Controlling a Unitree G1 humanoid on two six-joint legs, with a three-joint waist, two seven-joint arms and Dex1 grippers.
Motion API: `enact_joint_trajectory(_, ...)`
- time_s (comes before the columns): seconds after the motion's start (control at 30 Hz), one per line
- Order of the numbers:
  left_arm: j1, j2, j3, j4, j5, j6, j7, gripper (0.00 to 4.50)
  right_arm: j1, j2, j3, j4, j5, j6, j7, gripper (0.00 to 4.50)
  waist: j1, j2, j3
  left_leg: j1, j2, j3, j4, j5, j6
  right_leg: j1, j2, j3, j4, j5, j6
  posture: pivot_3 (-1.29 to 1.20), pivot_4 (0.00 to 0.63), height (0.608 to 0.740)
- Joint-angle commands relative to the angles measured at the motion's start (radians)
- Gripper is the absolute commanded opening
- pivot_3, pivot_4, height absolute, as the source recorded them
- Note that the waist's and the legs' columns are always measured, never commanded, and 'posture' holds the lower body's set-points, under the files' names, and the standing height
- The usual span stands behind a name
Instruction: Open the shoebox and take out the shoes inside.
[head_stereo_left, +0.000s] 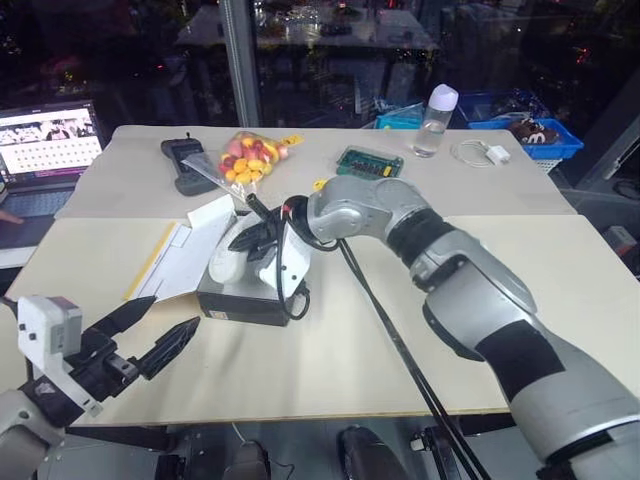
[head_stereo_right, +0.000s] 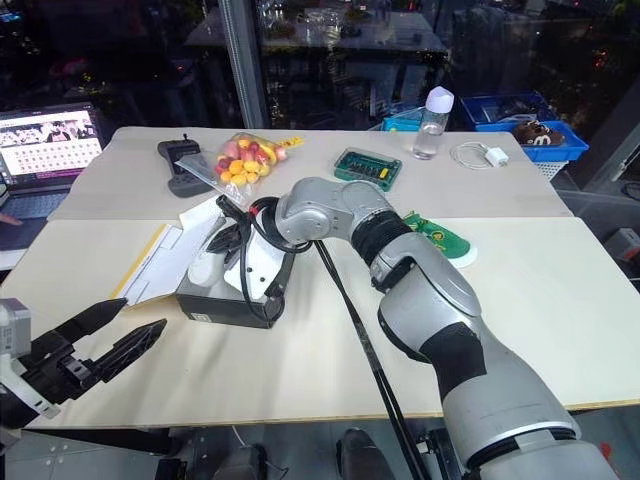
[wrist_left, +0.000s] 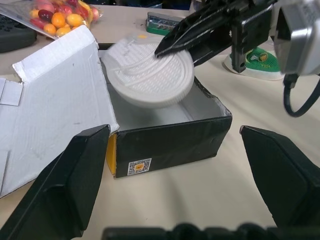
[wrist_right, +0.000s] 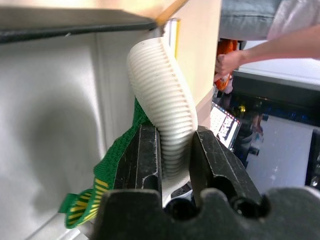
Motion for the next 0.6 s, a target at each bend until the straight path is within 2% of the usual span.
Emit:
enact_joint_trajectory(0.03, -0.002, 0.011, 0.007, -0.005, 0.003, -0.005, -0.01, 4.5, -0.003, -0.029, -0.11, -0.069, 0.177, 0.052, 0.114, 0.44, 0.0, 0.0, 0.0, 0.0, 0.0, 0.0, 0.0, 0.0, 0.0, 0.0, 0.0, 0.0, 0.0, 0.0, 0.0, 0.0, 0.15, 0.712)
enact_joint_trajectory(0.2, -0.017, 0.014, 0.009, -0.012, -0.005, -0.013, -0.005, 4.5, 0.03, -0.055, -0.218, -0.153, 0.354, 0.197, 0.256, 0.44, 0.001, 0.0, 0.0, 0.0, 0.0, 0.0, 0.0, 0.0, 0.0, 0.0, 0.0, 0.0, 0.0, 0.0, 0.0, 0.0, 0.15, 0.712)
enact_joint_trajectory(0.37, -0.04, 0.022, -0.011, -0.029, -0.019, -0.006, -0.001, 4.5, 0.053, -0.069, -0.342, -0.247, 0.491, 0.417, 0.301, 0.44, 0.001, 0.0, 0.0, 0.0, 0.0, 0.0, 0.0, 0.0, 0.0, 0.0, 0.0, 0.0, 0.0, 0.0, 0.0, 0.0, 0.15, 0.712)
enact_joint_trajectory(0.53, -0.063, 0.016, -0.049, -0.034, -0.017, -0.008, 0.015, 4.5, 0.104, -0.085, -0.532, -0.4, 0.678, 0.833, 0.259, 0.44, 0.004, 0.0, 0.0, 0.0, 0.0, 0.0, 0.0, 0.0, 0.0, 0.0, 0.0, 0.0, 0.0, 0.0, 0.0, 0.0, 0.15, 0.712)
enact_joint_trajectory(0.6, -0.075, 0.014, -0.064, -0.04, -0.022, -0.009, 0.026, 4.5, 0.133, -0.1, -0.655, -0.503, 0.791, 1.098, 0.172, 0.44, 0.011, 0.001, 0.0, -0.001, 0.0, 0.0, 0.0, 0.0, 0.0, 0.0, 0.0, 0.0, 0.0, 0.0, 0.0, 0.0, 0.15, 0.712)
